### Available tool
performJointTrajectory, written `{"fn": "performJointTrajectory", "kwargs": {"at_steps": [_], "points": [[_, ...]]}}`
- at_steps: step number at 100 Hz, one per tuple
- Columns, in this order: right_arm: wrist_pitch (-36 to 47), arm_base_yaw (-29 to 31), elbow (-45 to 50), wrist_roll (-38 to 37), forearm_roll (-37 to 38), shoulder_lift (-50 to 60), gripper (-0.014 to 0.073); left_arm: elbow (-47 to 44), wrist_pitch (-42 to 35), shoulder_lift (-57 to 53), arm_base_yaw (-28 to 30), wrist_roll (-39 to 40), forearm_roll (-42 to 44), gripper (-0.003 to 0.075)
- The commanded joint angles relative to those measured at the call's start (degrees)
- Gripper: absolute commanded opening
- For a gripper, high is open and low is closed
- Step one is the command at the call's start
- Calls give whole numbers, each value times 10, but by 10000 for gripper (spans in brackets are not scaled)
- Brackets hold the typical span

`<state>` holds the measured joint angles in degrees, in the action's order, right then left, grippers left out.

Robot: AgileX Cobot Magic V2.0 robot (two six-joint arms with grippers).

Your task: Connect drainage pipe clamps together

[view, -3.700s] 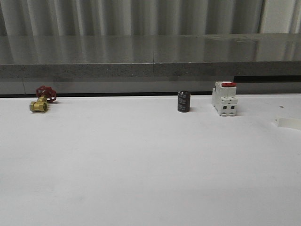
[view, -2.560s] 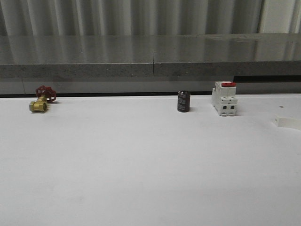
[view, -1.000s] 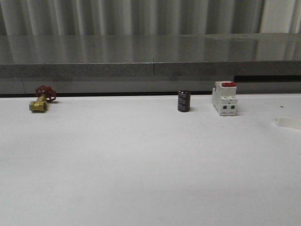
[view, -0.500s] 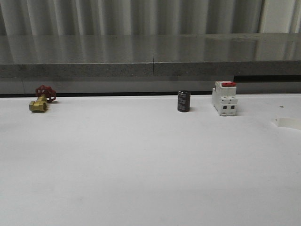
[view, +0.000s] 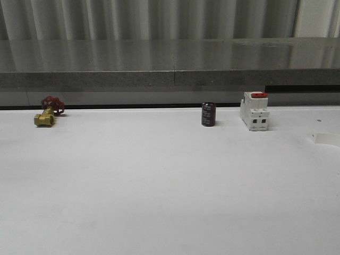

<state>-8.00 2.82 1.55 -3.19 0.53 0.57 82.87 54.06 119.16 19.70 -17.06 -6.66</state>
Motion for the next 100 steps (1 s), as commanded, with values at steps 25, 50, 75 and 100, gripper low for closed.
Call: {"fn": "performJointTrajectory", "kwargs": {"at_steps": [25, 50, 75, 100], "points": [[44, 4, -9, 1, 4, 10, -66, 9, 59, -122, -119, 68, -21, -21], [44, 4, -9, 1, 4, 10, -66, 9, 39, -125, -273, 171, -12, -21], [44, 4, -9, 1, 4, 10, -66, 9, 18, -108, -377, 240, -8, -21], [44, 4, -9, 1, 4, 10, -66, 9, -13, -76, -426, 292, -8, -21]]}}
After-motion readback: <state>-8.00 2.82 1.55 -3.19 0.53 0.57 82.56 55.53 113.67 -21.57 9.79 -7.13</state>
